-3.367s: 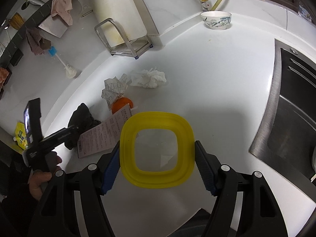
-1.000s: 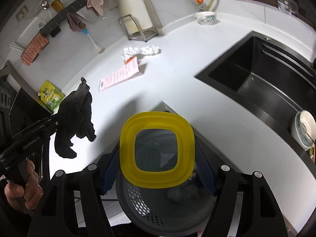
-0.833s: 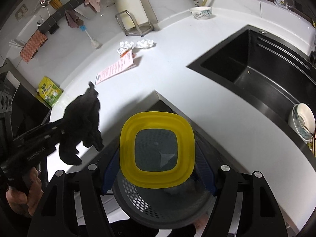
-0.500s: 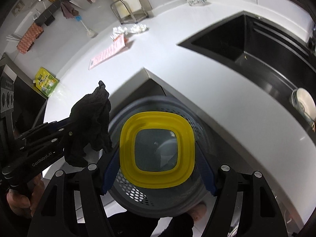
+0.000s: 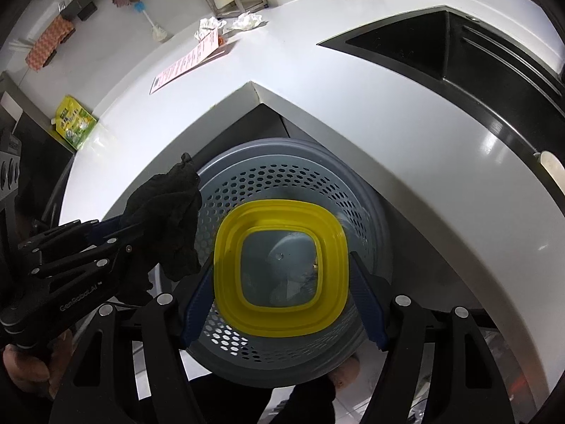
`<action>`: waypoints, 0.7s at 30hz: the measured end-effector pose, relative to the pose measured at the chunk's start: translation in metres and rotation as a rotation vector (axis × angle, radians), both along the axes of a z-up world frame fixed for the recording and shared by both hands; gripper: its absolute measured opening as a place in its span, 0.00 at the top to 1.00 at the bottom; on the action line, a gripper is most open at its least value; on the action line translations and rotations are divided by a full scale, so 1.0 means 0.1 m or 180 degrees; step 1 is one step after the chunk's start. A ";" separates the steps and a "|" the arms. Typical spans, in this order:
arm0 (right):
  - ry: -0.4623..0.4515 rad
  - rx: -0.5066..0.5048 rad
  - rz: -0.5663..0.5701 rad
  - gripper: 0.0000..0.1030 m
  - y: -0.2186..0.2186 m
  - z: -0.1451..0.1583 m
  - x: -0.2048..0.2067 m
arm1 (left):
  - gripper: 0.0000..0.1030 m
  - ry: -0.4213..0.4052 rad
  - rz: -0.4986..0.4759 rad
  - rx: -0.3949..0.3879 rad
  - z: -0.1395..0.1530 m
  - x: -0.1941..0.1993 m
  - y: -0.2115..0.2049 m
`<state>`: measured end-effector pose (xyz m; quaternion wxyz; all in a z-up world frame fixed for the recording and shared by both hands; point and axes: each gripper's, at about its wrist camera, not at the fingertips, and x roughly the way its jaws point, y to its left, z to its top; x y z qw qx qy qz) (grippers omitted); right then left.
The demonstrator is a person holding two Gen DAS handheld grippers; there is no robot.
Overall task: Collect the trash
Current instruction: 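Carry the grey cloth and yellow lid over the wastebasket with both grippers, then open both grippers to drop the cloth and lid into the wastebasket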
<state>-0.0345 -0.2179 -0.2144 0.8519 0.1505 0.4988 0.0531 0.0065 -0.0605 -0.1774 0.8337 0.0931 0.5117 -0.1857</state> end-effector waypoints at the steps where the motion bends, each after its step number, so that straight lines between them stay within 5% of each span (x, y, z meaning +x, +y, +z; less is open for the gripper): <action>1: 0.0005 -0.0005 0.0005 0.34 0.01 -0.01 0.01 | 0.72 0.0005 0.0014 0.0008 -0.01 0.00 0.00; 9: -0.0020 -0.0119 0.0013 0.34 0.01 -0.03 0.02 | 0.67 0.0031 0.0111 0.0057 -0.05 -0.02 0.04; 15: -0.0041 -0.0230 -0.0007 0.33 0.01 -0.04 0.03 | 0.45 -0.0092 0.0223 0.0088 0.04 -0.05 0.09; 21: -0.0058 -0.0174 -0.0007 0.28 0.00 -0.03 0.02 | 0.40 -0.0116 0.0318 0.0103 0.10 -0.08 0.15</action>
